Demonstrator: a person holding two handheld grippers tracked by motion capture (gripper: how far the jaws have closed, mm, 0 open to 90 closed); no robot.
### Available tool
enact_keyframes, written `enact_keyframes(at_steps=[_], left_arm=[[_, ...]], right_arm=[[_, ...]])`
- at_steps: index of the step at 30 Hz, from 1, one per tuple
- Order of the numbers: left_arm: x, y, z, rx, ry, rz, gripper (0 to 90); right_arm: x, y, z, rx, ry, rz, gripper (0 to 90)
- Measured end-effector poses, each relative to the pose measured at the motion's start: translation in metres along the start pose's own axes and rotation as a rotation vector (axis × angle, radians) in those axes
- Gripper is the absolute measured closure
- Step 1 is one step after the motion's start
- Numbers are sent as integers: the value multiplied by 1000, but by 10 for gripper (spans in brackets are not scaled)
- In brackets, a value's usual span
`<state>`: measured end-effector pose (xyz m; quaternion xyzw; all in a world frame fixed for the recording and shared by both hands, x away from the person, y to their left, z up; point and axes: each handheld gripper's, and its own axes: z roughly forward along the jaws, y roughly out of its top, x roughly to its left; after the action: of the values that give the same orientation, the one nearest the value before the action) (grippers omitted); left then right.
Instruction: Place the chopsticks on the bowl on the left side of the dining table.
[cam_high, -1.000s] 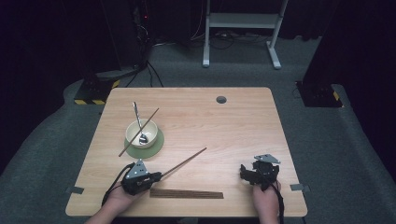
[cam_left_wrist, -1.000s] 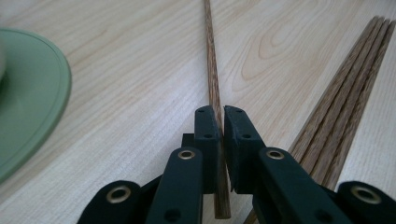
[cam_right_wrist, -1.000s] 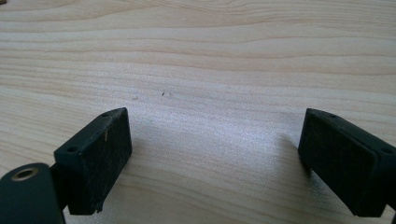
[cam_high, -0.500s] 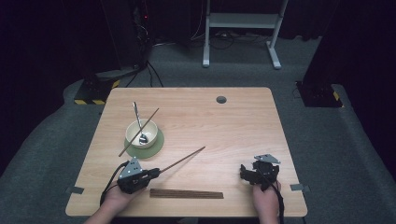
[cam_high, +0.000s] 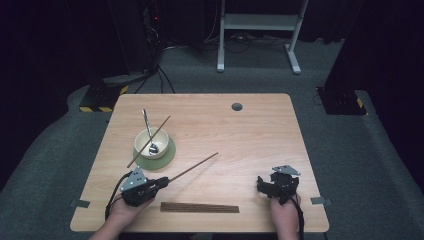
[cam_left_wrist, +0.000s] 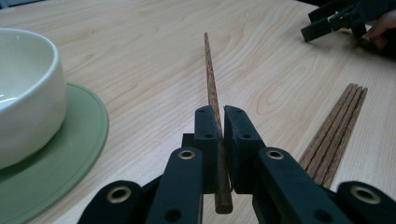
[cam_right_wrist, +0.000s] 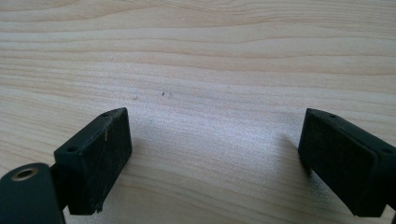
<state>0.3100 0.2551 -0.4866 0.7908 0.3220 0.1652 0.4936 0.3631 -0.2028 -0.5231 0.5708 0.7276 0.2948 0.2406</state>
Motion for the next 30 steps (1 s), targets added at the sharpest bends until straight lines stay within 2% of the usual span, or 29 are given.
enact_keyframes(at_steps=[17, 20, 30], left_arm=[[4, 5, -15, -116, 21, -23, 839], [5, 5, -18, -146, 14, -22, 839], [8, 7, -27, -210, 41, -26, 839]], right_arm=[[0, 0, 0, 0, 0, 0, 92], [0, 0, 0, 0, 0, 0, 92], [0, 0, 0, 0, 0, 0, 92]])
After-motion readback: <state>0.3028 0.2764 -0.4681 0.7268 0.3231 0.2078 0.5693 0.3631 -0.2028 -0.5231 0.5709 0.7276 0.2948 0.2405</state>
